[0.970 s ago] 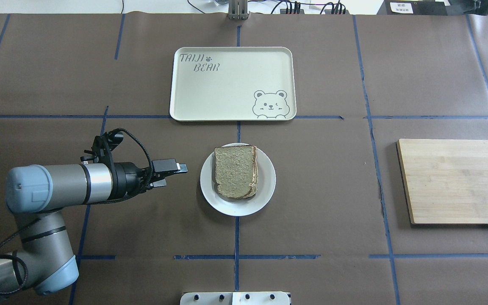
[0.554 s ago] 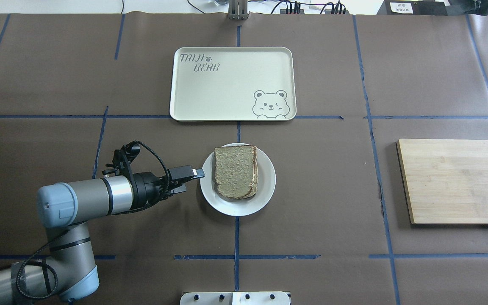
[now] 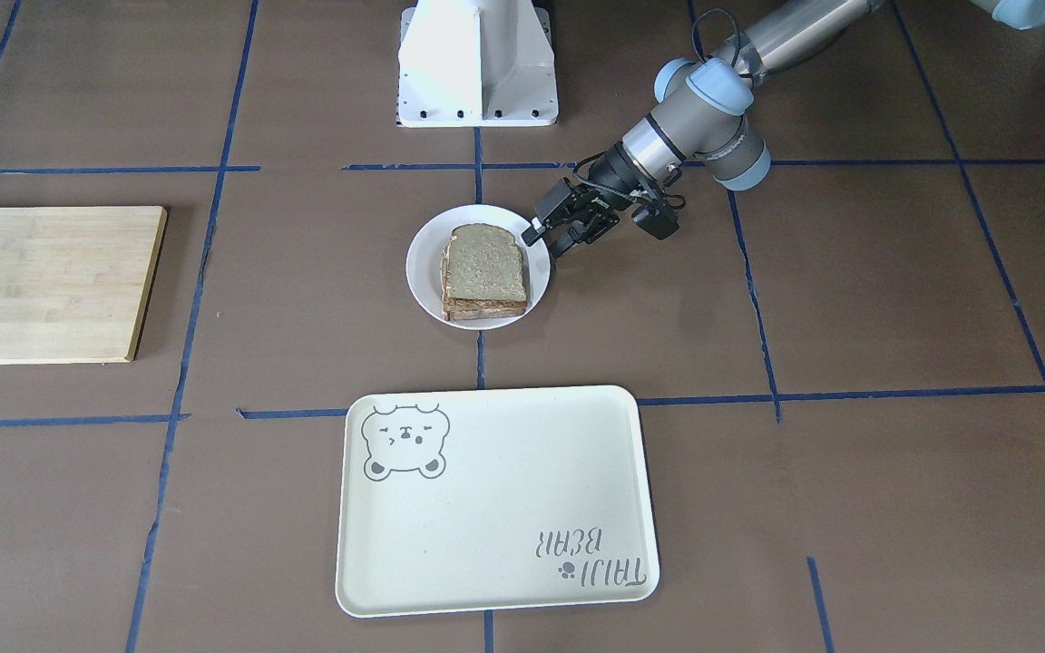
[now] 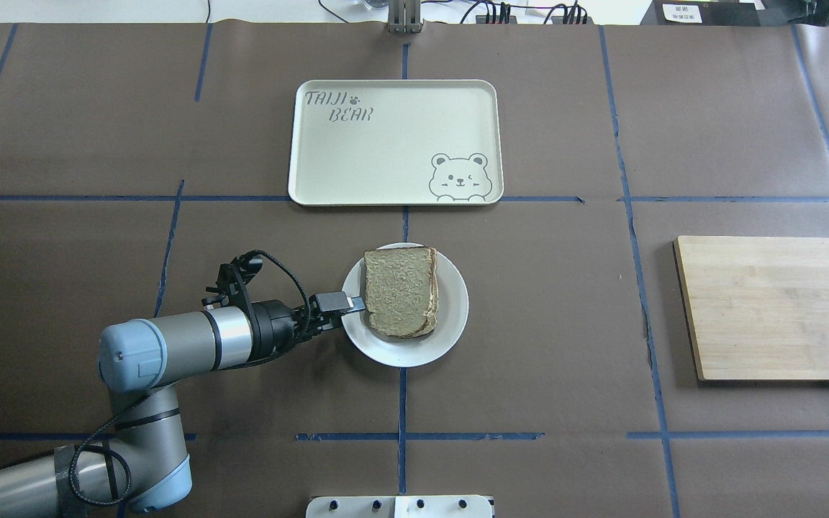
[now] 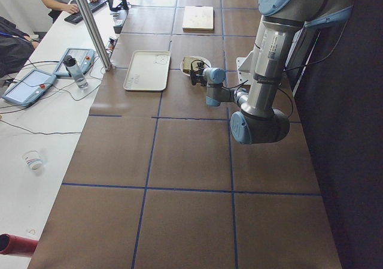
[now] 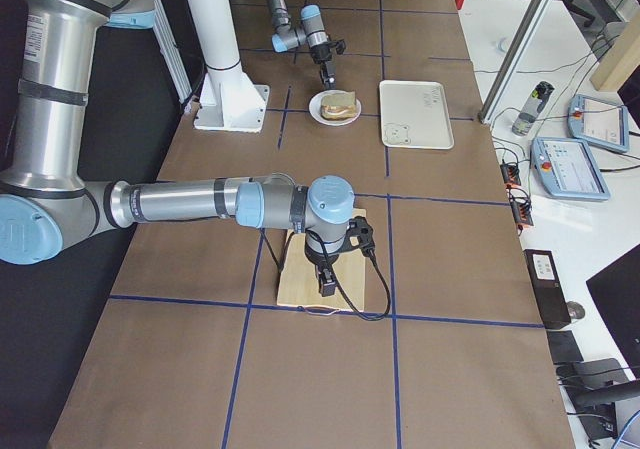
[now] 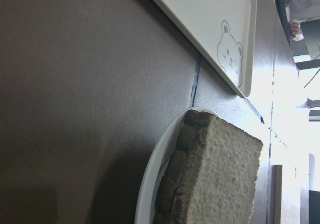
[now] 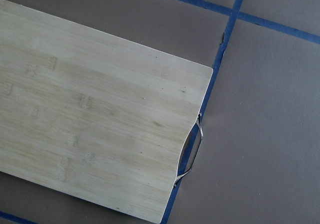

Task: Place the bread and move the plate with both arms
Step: 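Grip the plate rim nearest the robot with the left gripper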

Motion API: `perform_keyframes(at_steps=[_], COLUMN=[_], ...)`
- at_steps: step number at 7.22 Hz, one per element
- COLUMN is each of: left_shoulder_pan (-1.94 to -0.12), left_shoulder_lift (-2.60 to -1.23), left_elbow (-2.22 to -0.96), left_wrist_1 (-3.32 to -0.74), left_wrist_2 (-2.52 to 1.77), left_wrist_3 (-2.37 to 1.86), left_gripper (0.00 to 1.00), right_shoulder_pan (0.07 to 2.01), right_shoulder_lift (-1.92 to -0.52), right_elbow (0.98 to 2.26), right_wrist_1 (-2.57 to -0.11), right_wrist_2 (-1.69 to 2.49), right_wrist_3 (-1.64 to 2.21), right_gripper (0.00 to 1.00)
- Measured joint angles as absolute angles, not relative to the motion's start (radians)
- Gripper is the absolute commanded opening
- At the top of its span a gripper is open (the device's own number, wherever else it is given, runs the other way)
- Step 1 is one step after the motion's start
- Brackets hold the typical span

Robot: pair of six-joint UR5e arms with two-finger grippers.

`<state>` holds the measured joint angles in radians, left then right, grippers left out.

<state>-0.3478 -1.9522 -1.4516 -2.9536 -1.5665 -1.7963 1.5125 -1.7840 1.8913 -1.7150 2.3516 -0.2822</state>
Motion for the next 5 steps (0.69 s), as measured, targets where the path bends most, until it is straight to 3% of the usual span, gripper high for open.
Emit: perform_keyframes(at_steps=[4,5], left_shoulder_pan=[-0.326,-0.325], left_shoulder_lift=[-1.967,-1.976], left_elbow=[-1.43,-1.421], left_wrist_1=[-2.953,-2.953], left_wrist_2=[-1.564,-1.565], left_wrist_3=[-1.796,-1.796], left_gripper=[0.44,0.34], right_shoulder_pan=[1.513,1.513], right_shoulder_lift=[-1.784,-1.784], right_elbow=[1.888,1.886], right_wrist_1=[-1.715,-1.715], right_wrist_2=[2.352,2.352], right_wrist_3=[-0.283,-0.284], right_gripper=[1.0,1.0])
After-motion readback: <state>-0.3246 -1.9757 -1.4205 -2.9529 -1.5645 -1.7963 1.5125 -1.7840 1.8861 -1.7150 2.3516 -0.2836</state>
